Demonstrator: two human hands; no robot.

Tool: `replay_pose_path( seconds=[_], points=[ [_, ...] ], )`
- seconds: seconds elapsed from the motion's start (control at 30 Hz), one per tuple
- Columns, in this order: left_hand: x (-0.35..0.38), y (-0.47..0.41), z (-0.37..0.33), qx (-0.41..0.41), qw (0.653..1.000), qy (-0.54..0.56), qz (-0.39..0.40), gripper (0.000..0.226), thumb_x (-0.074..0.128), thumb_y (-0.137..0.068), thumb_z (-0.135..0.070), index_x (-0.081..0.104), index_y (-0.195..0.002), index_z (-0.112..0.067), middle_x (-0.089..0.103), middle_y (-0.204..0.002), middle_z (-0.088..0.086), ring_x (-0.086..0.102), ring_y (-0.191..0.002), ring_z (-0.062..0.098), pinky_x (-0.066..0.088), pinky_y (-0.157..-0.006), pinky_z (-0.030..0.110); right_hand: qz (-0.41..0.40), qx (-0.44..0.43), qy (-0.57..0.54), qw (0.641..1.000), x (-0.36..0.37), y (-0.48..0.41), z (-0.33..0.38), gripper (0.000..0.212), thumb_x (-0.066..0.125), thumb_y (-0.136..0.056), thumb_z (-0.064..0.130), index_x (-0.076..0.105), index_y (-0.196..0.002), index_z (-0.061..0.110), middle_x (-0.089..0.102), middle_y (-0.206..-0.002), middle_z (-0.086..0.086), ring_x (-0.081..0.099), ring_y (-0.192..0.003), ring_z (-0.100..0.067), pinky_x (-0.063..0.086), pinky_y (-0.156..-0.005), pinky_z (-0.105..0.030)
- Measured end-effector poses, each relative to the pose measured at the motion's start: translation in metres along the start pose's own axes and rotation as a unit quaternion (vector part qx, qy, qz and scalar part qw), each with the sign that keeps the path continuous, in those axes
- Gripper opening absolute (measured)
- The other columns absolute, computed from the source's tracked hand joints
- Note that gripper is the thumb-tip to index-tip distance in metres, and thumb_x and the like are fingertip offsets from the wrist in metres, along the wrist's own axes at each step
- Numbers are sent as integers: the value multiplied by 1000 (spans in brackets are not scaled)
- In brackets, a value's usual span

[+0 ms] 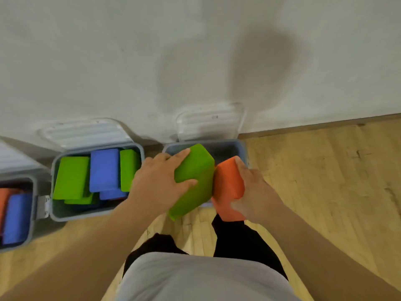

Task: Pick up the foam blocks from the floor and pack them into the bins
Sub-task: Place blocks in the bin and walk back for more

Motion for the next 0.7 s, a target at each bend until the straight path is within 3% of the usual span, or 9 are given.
replay_pose_path(
  seconds=[0.2, 0.37, 0.5, 0.6, 0.7],
  points=[
    [103, -107, 18, -69, 996, 1, 50, 87, 36, -78, -89, 13, -155, -55, 50, -135, -4, 47, -123, 30, 41, -108, 46, -8, 21, 44, 999, 19, -165, -85, 95, 66, -80, 51, 10, -156, 41, 32, -145, -7, 51, -122, -38, 51, -97, -48],
    [242, -209, 56, -109, 985, 67, 118, 87, 53, -82, -81, 12, -155, -58, 46, -145, 0, 44, -129, 34, 43, -107, 51, -11, 9, 111, 994, 98, -316, -138, 81, 62, -89, 44, 17, -156, 34, 37, -150, -10, 50, -125, -42, 48, -95, -49],
    [350, -273, 95, -117, 974, 112, 156, 87, 59, -80, -80, 17, -153, -59, 44, -151, 0, 46, -133, 34, 43, -108, 53, 16, 43, 142, 989, 170, -425, -179, 69, 57, -87, 43, 29, -147, 26, 48, -138, -16, 56, -117, -48, 50, -96, -57],
    [417, -302, 125, -131, 964, 146, 178, 85, 63, -78, -78, 23, -151, -61, 45, -153, -1, 50, -131, 30, 47, -106, 49, 80, 34, 156, 984, 225, -493, -200, 62, 49, -83, 40, 40, -141, 22, 58, -129, -20, 60, -114, -46, 52, -96, -57],
    [453, -323, 146, -141, 958, 180, 175, 80, 68, -79, -73, 32, -149, -60, 47, -154, -7, 52, -132, 24, 46, -106, 38, 92, 24, 178, 979, 267, -536, -206, 57, 39, -95, 46, 39, -149, 26, 54, -142, -21, 56, -124, -45, 49, -102, -56]
  ],
)
Point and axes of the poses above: each hand's wrist, its own y-axis away from the middle knuckle, its own x-axis out of the palm, z = x × y, the point moved 5 cm from there along -y, towards the middle knuckle
